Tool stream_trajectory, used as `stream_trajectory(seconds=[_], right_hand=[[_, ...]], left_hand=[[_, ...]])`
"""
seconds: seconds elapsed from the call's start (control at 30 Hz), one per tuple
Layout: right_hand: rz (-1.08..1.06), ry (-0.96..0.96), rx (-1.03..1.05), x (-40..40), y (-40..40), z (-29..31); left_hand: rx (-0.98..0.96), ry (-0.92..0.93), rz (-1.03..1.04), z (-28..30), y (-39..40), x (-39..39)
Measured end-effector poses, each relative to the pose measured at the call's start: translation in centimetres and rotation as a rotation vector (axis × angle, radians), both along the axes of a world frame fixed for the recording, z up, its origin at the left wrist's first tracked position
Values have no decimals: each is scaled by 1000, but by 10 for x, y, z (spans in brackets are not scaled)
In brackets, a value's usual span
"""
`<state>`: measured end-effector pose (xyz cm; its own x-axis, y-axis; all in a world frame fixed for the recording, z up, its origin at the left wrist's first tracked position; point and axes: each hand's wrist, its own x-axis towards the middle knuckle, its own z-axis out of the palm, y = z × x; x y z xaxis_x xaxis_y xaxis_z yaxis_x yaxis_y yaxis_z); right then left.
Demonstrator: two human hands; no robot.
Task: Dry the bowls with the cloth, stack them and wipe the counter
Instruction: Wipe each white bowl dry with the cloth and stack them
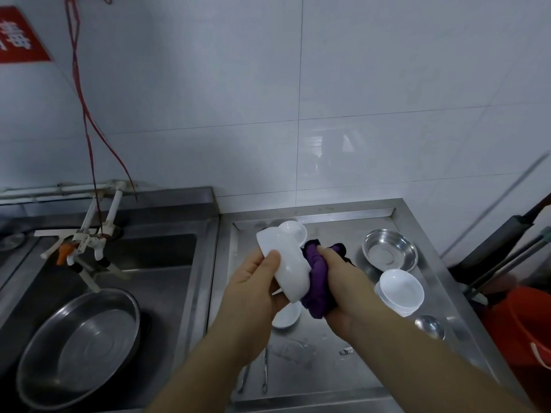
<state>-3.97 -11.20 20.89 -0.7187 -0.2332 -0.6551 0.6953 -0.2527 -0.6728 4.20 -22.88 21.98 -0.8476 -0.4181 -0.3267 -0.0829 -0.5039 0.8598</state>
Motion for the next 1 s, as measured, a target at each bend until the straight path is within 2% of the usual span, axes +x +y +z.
stream_trajectory(seconds=[0.17, 0.23, 0.37, 0.47, 0.53, 0.6, 0.67, 0.83, 1.0], right_hand=[[-61, 281, 141, 22, -11, -1], [-28, 464, 254, 33, -11, -1], [146, 922, 469, 42, -5, 2], [316, 1319, 708, 37, 4, 9], [440, 1459, 756, 26, 7, 20], [545, 1477, 770, 13, 9, 31], [557, 1432, 765, 0, 9, 36], [331, 1043, 533, -21, 6, 30], [161, 768, 496, -20, -8, 13]], left_hand=[[58, -64, 122, 3, 4, -7], [67, -65, 119, 5, 3, -10], [41, -102, 12, 9, 2, -10], [63, -141, -93, 8, 4, -4], [118, -147, -141, 3, 6, 2], [181, -135, -172, 1, 7, 8], [221, -109, -204, 0, 8, 10], [235, -25, -220, 1, -3, 10], [249, 26, -150, -7, -4, 13]])
